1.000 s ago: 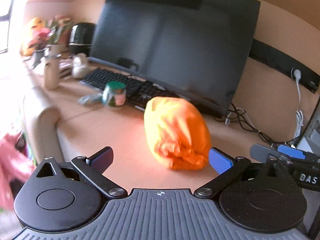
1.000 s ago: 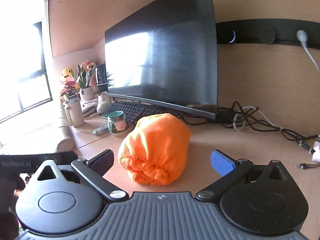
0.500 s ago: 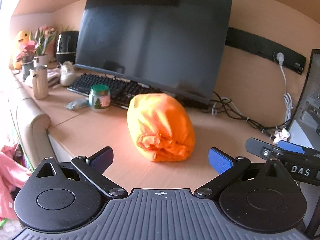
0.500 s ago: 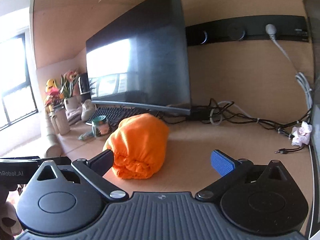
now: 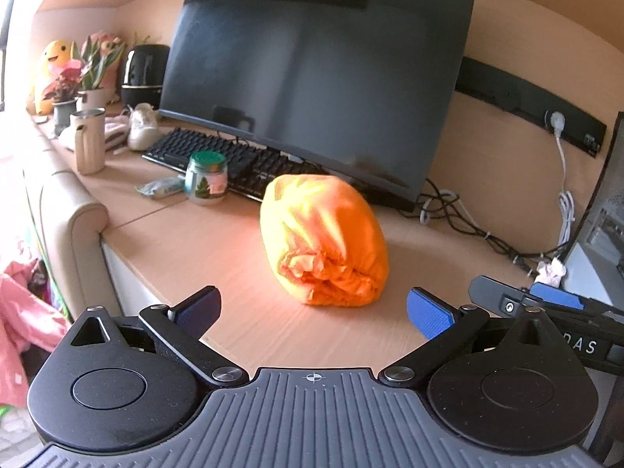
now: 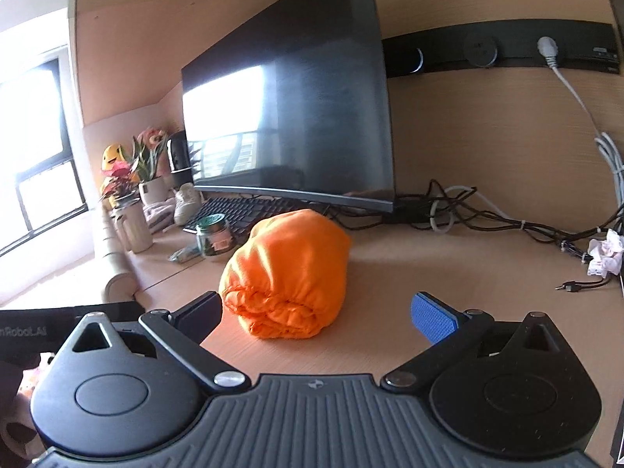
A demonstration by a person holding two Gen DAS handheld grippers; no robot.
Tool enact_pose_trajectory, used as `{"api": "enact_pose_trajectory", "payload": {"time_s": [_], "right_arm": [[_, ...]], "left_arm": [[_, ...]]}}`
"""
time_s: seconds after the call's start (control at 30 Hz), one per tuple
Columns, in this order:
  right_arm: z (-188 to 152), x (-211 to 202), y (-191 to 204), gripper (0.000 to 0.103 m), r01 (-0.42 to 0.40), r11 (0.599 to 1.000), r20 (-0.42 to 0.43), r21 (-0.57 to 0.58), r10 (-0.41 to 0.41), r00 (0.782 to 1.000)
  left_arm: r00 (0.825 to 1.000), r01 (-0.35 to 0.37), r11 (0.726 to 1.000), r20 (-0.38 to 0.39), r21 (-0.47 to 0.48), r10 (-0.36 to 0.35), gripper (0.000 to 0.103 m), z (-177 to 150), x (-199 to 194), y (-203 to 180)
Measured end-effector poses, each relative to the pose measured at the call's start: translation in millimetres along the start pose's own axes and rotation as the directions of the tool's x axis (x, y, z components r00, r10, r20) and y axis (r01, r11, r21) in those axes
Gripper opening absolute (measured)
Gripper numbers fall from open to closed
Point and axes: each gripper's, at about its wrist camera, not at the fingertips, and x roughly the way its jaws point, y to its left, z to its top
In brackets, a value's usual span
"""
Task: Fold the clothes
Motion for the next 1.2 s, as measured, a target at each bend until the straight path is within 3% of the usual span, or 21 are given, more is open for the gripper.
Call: {"api": "enact_pose_trajectory", "payload": {"time_s": [0.33,0.87,1.2], "right_arm": [[-2,-4,-5,0.103,0.039,0.999,0.017,0.033,-0.039,0.999],[-2,13,-6,0.103,0.006,0.999,-0.015,0.041,-0.006,1.000],[-5,19,-13,0.103,0.031,0.997,-0.030,0.065,-0.029,0.999]], "left_arm": [[1.000,0.016,0.999,-0.027,0.034,-0.015,0.103,-2,1,-3],[0.998,0.002,0.999,-0.060,0.039,0.000,0.103,1,12,-3],[0.996,0.021,0.999,-0.091,0.049,-0.016,0.103,2,23,-8]]}}
